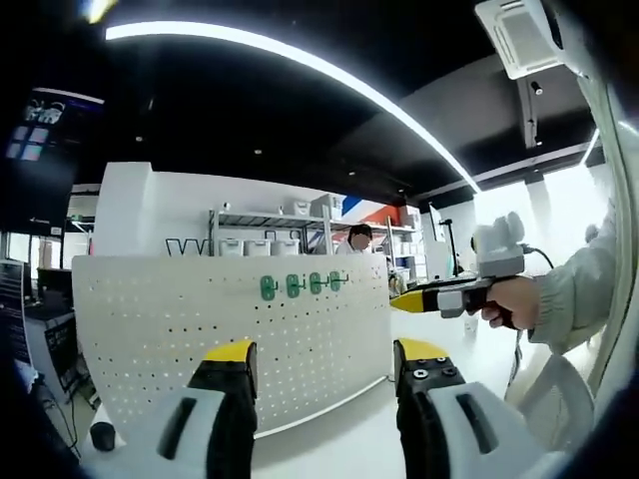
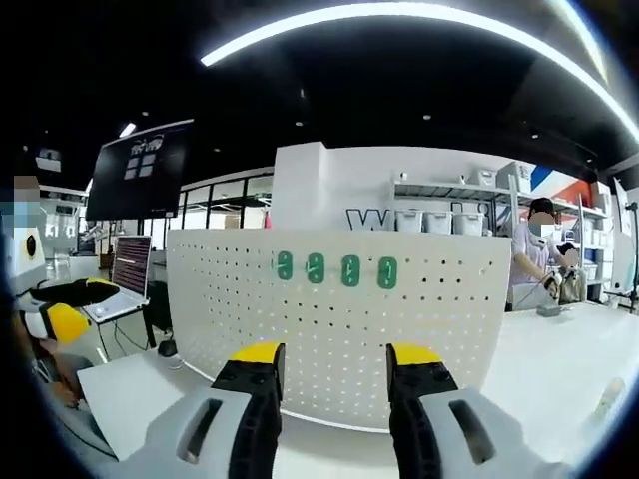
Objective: Insert the hook assembly into the mounting plate slot until the hook locks in place.
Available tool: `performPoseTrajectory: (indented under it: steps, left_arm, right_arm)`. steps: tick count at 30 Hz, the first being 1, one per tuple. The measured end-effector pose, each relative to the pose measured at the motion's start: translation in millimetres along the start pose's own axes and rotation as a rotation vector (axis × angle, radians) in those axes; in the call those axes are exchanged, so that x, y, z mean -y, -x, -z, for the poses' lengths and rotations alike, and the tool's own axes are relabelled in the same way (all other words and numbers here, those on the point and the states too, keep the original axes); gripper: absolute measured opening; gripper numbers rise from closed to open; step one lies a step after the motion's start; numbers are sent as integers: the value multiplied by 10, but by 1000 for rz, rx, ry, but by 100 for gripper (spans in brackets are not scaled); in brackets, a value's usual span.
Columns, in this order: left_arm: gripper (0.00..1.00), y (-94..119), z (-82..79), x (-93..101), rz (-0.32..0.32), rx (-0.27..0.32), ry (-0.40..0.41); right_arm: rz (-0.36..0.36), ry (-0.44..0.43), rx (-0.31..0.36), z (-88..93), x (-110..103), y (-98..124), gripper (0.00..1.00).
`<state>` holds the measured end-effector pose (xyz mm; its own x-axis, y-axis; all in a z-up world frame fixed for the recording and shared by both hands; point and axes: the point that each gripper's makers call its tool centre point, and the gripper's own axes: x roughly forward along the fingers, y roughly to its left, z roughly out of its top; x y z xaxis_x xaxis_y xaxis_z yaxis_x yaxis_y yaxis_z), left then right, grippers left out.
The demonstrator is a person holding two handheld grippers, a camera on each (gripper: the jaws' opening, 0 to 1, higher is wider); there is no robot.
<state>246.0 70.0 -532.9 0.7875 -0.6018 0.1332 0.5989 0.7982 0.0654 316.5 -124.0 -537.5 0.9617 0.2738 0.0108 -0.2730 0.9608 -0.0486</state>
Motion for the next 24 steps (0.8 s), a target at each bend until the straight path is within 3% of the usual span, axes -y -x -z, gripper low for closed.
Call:
performPoseTrajectory:
  steps: [11, 24]
  left_arm:
    - [56, 76, 20, 33, -11, -17, -4]
    - [56, 83, 47, 119, -1, -27, -1]
  right_arm:
    - [-55, -29, -12, 76, -255, 296, 39]
    - [-96, -53, -2, 3, -432, 420, 39]
